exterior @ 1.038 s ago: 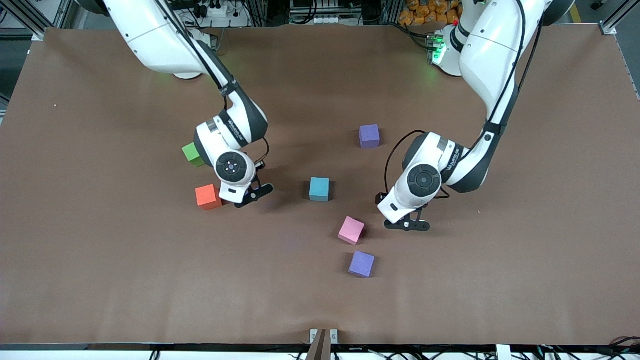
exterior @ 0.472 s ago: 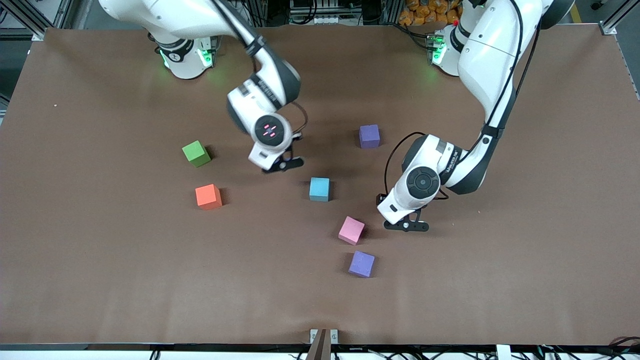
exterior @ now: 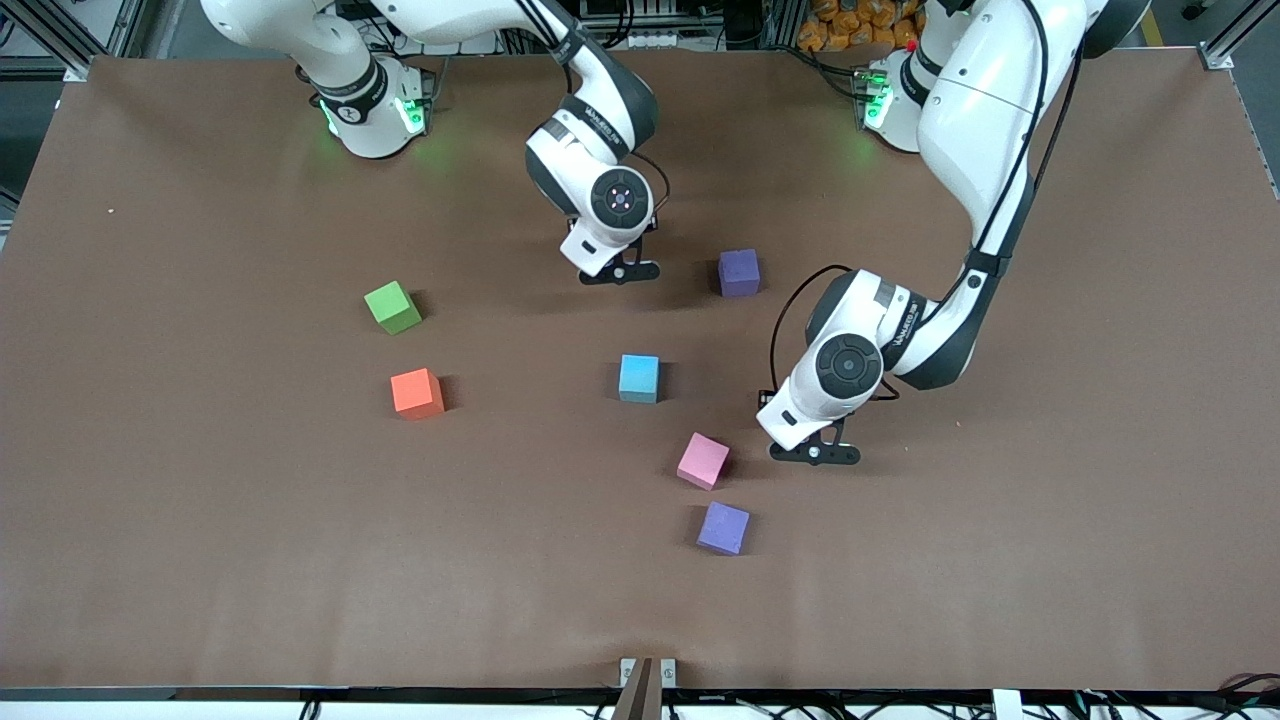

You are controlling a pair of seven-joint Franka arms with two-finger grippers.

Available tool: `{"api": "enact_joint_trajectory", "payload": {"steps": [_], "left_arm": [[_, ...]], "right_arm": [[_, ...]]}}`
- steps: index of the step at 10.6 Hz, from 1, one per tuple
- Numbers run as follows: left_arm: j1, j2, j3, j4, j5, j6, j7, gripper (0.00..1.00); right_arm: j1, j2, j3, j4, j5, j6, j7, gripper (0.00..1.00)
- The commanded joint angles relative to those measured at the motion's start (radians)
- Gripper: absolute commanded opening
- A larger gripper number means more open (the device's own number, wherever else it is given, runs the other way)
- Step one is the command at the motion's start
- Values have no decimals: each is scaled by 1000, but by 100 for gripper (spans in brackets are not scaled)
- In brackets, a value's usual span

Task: Arrange blocks into number 1
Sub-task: 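Place light pink centrally with the right gripper while the left gripper lifts dark pink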

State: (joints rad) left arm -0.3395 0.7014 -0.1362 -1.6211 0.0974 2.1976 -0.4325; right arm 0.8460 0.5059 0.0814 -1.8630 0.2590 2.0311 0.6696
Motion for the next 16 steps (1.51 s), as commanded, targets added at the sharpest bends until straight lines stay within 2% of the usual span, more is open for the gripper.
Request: {"api": "enact_joint_trajectory", "payload": {"steps": [1, 3, 5, 6, 7, 9, 12, 15, 16], "left_arm": [[4, -11, 0, -2, 28, 4, -29, 0], [-1, -37, 0, -2, 24, -5, -40, 0], [-4, -89, 0, -3, 25, -44, -72, 0], [-6, -126, -3, -3, 25, -99, -72, 0], [-4, -155, -22, -3, 16, -157, -71, 0], [-3, -181, -69, -6, 8, -208, -113, 0], [-7, -172, -121, -9, 10, -210, -190, 0], [-16, -171, -181, -20, 10, -210, -285, 0], [-48, -171, -186, -25, 10, -210, -328, 0]], "right_arm": [[24, -9, -6, -100, 28, 139, 18, 0], [44, -1, -8, -122, 103, 173, 18, 0], [44, 8, -8, -120, 108, 181, 62, 0], [44, 8, -8, -119, 108, 179, 64, 63], [39, 5, -11, -114, 108, 169, 76, 100], [18, -26, -37, -75, 103, 120, 79, 100], [-42, -27, -113, 175, 86, -86, 71, 100], [-192, -15, -135, 313, 71, -88, 0, 100], [-250, -6, -135, 347, 33, -85, -55, 100]]}}
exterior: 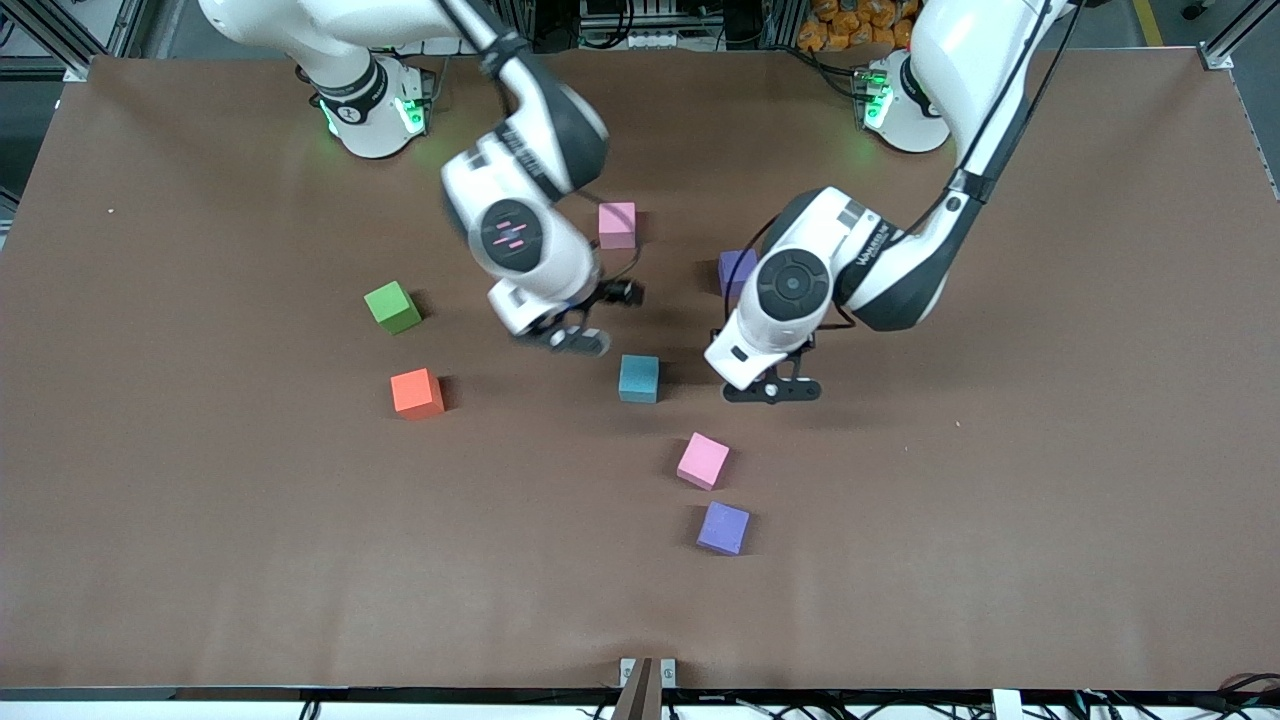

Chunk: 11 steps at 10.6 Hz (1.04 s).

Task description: Arrange blocks into number 1

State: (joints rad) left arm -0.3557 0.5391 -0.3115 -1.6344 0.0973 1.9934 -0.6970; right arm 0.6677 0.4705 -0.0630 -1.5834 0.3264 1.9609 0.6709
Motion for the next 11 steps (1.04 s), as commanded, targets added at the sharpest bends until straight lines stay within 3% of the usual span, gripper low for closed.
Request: {"api": "enact_joint_trajectory", "payload": {"steps": [1, 5, 11], "left_arm": [[-69, -7, -11, -12, 10, -4, -120, 0], [-247, 59, -14, 1, 1, 97, -324, 0], [-365, 127, -12, -4, 9, 188, -351, 0]], "right_arm": [[-139, 31, 9, 78, -68, -8, -117, 100], [-289, 31, 9, 88, -237, -14, -281, 100], [-321, 186, 9, 30, -262, 28, -487, 100]]}}
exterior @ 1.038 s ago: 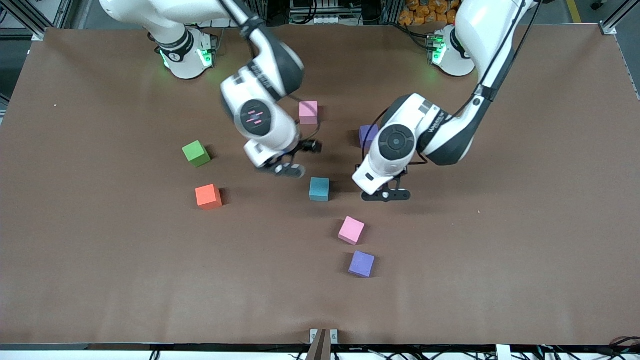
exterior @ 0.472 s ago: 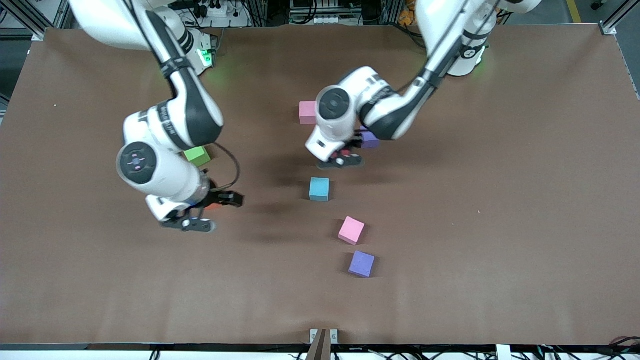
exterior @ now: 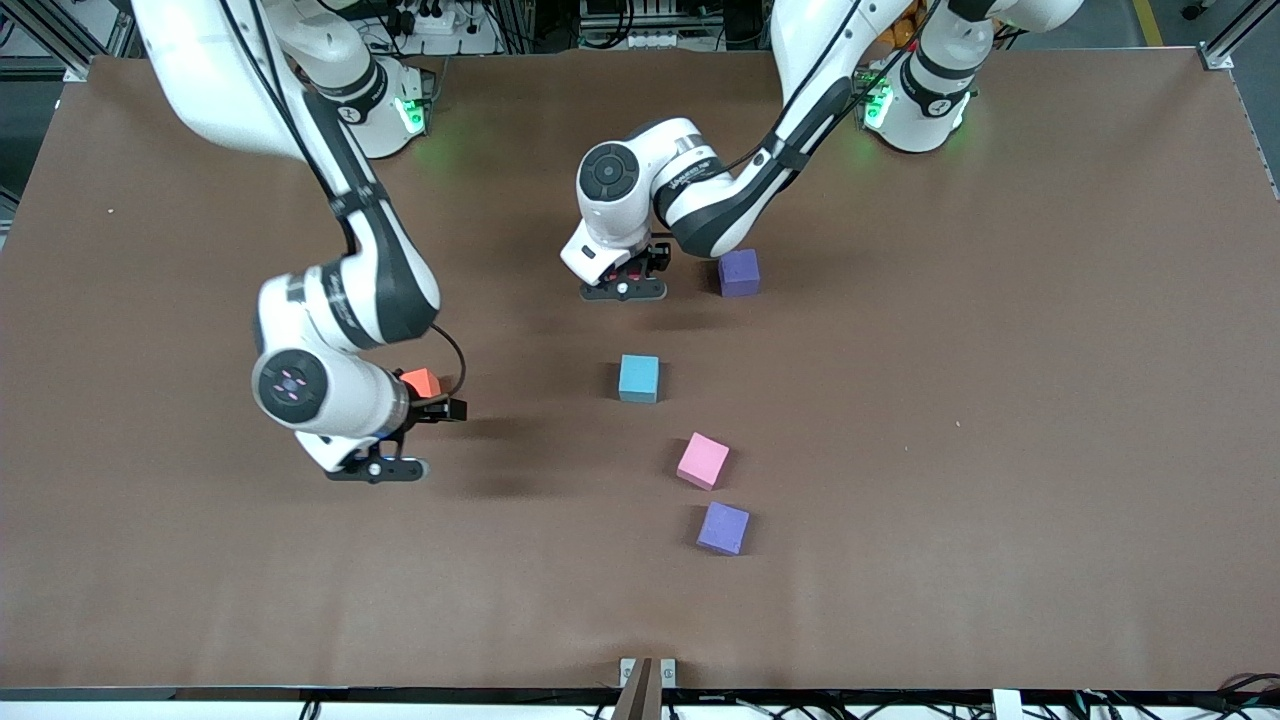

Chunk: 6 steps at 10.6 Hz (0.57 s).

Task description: Arrange blocks into number 1

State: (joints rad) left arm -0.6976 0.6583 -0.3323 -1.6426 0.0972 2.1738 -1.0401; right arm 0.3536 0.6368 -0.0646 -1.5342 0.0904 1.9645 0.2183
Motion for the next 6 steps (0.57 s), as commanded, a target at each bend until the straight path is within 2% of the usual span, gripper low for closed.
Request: {"api": "enact_joint_trajectory", "payload": {"steps": [1, 4, 6], "left_arm": [[-36, 12, 9, 4, 9, 9, -8, 0], [-53, 26, 9, 4, 4, 23, -9, 0], [-69, 40, 9, 4, 4, 30, -12, 0]], "right_arm": [[-13, 18, 11, -55, -24, 59, -48, 100], [1, 11, 14, -25, -15, 66, -45, 100], [43, 17, 17, -15, 8, 120, -16, 100]]}}
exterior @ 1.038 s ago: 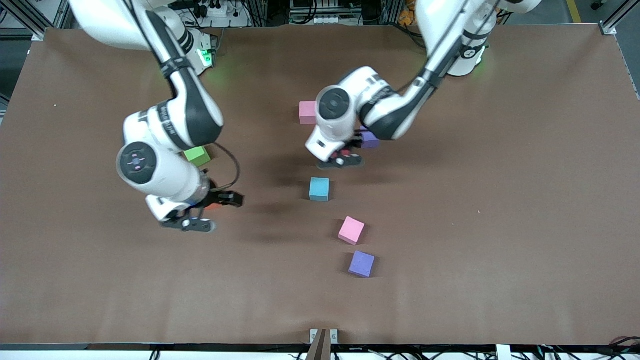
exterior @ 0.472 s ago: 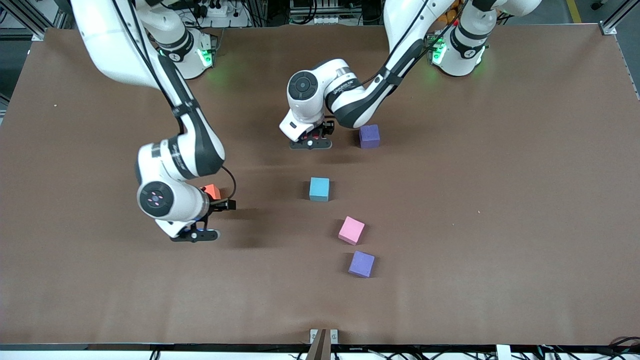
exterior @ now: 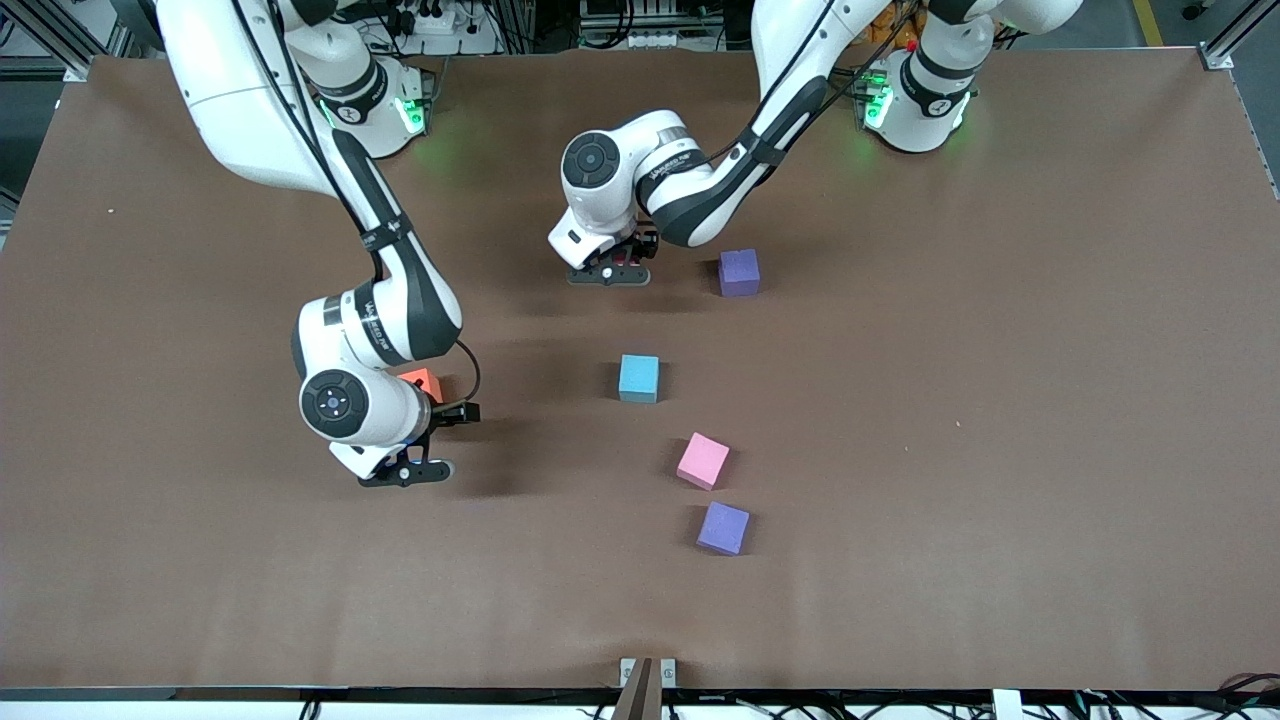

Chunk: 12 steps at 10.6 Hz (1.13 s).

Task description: Arrange blocks into number 1

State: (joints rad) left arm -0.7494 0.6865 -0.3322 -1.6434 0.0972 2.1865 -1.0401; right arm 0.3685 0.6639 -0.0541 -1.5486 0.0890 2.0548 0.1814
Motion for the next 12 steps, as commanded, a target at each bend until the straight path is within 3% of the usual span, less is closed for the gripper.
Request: {"api": "enact_joint_trajectory", "payload": {"steps": [1, 6, 10, 11, 12], "left_arm": [[-19, 13, 9, 5, 3, 30, -12, 0], [-36, 27, 9, 1, 13, 59, -37, 0], [-50, 27, 10, -16, 15, 56, -34, 0], [-50, 27, 9, -21, 15, 56, -29, 5], [-48, 25, 10, -21, 15, 53, -20, 93]], "right_arm": [[52, -9, 5, -1, 35, 59, 73, 100], [145, 25, 7, 22, 168, 154, 236, 100], [156, 34, 7, 28, 175, 169, 254, 100], [156, 34, 7, 28, 175, 169, 253, 100], [155, 34, 7, 28, 175, 169, 253, 100]]}}
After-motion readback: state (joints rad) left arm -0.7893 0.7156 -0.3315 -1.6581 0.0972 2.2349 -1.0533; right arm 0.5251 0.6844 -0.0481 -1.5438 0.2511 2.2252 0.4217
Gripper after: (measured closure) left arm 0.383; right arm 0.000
